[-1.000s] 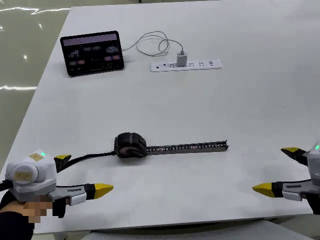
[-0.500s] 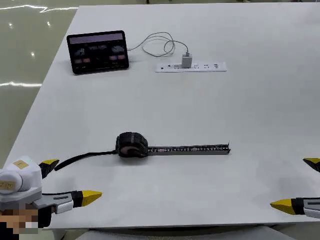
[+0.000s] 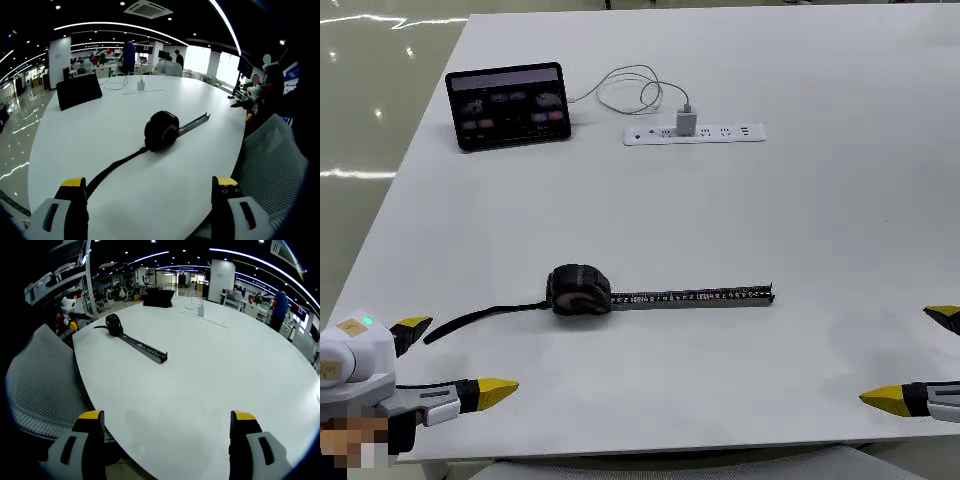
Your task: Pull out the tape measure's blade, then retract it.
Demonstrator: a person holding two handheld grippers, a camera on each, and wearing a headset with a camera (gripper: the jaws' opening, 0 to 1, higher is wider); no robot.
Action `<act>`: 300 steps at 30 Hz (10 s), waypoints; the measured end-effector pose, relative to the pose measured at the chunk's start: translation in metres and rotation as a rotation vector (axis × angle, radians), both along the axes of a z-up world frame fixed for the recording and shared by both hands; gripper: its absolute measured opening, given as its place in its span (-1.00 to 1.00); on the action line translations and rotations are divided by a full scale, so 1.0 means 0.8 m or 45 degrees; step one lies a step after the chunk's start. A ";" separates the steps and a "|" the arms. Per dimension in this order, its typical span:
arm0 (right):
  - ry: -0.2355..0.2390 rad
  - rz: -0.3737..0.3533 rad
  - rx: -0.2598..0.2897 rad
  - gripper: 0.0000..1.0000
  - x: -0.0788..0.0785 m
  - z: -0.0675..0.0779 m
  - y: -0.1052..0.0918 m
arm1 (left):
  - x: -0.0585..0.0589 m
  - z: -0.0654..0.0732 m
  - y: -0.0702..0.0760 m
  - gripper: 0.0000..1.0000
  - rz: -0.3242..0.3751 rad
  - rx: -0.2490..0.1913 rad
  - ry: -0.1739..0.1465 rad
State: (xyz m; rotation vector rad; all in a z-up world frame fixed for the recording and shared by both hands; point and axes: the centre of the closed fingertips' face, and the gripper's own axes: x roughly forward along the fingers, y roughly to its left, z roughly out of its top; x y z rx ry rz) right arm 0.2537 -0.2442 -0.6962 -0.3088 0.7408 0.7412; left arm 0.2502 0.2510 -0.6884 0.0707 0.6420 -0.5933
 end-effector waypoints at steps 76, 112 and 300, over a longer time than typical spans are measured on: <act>-0.043 0.195 -0.175 0.99 0.029 0.023 0.024 | 0.056 0.042 -0.101 1.00 -0.052 -0.005 -0.048; -0.029 0.322 -0.196 1.00 0.054 0.012 0.055 | 0.088 -0.004 -0.153 1.00 0.156 0.012 -0.092; 0.225 0.874 -0.495 -0.80 0.126 -0.081 0.153 | 0.153 -0.052 -0.126 0.25 0.519 -0.023 -0.034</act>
